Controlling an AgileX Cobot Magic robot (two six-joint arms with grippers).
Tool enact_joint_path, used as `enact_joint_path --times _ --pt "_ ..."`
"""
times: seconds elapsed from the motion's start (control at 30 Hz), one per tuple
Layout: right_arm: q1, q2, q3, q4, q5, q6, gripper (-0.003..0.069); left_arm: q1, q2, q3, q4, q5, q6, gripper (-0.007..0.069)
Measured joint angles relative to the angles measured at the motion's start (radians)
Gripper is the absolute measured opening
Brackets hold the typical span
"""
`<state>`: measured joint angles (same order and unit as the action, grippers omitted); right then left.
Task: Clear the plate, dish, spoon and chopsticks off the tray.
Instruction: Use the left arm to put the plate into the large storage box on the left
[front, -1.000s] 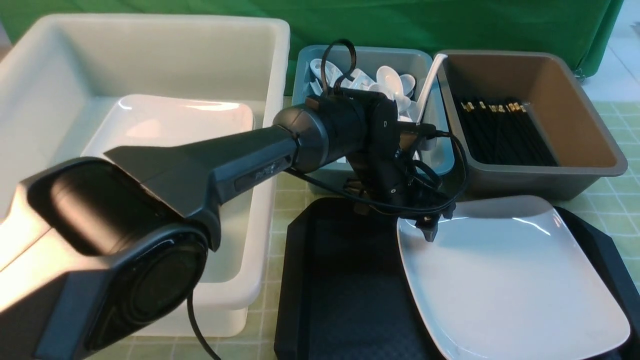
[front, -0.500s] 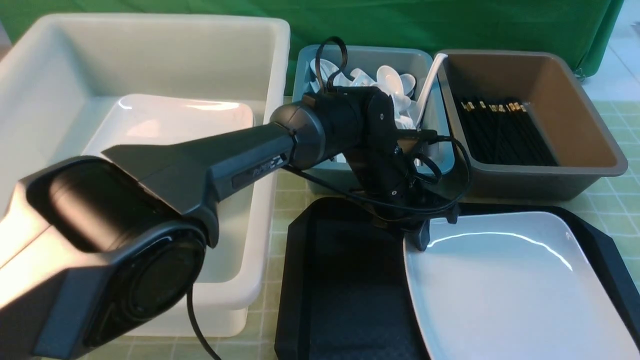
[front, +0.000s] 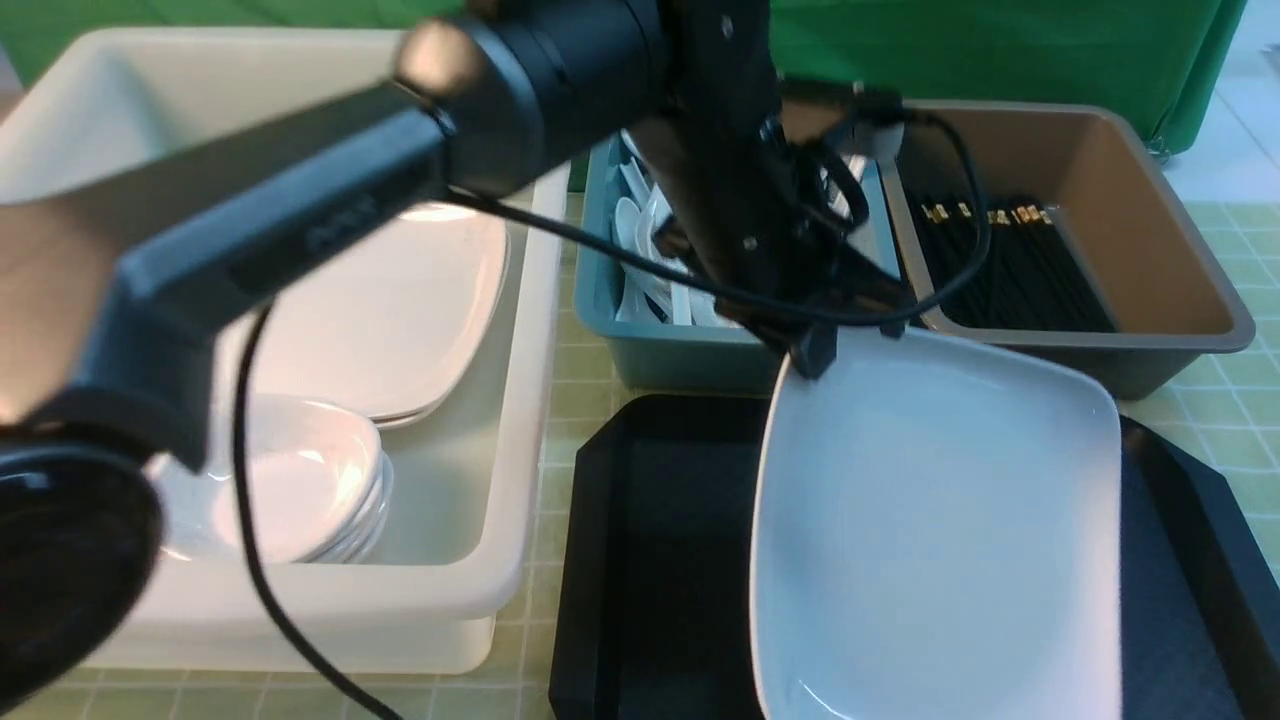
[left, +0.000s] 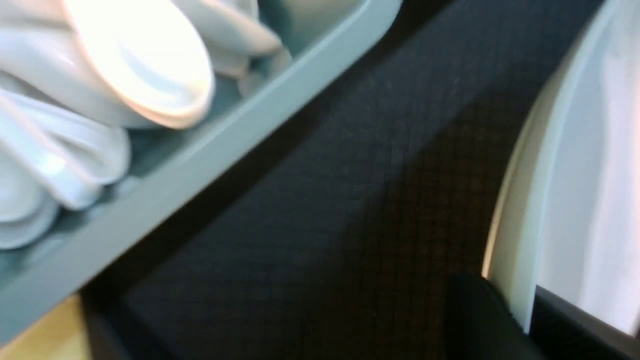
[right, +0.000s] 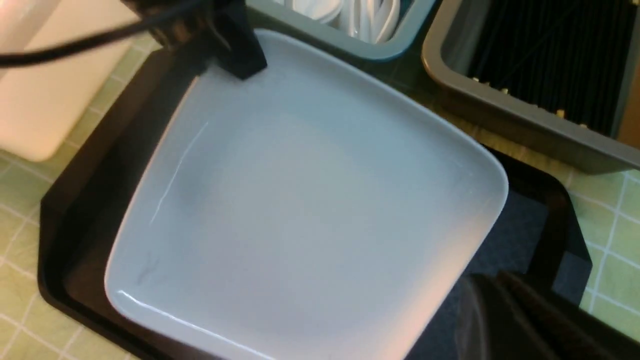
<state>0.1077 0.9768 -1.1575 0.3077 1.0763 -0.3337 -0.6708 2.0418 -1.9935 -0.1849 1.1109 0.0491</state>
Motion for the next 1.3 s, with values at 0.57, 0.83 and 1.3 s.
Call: enact_joint_path --times 0.57,0.83,1.3 --pt "0.001 0.057 -0.222 0.291 0.007 -0.13 0.001 0.224 -0.347 0.011 -0.042 -0.081 0.01 0.0002" --pt "0.042 0.252 -0.426 0.319 0.005 -0.152 0.0008 0.635 -0.439 0.017 -0.172 -0.081 0.03 0.0002" --pt "0.517 0.56 -0.738 0.164 -0.032 -0.129 0.0007 1.103 -0.441 0.482 -0.538 -0.363 0.16 0.0003"
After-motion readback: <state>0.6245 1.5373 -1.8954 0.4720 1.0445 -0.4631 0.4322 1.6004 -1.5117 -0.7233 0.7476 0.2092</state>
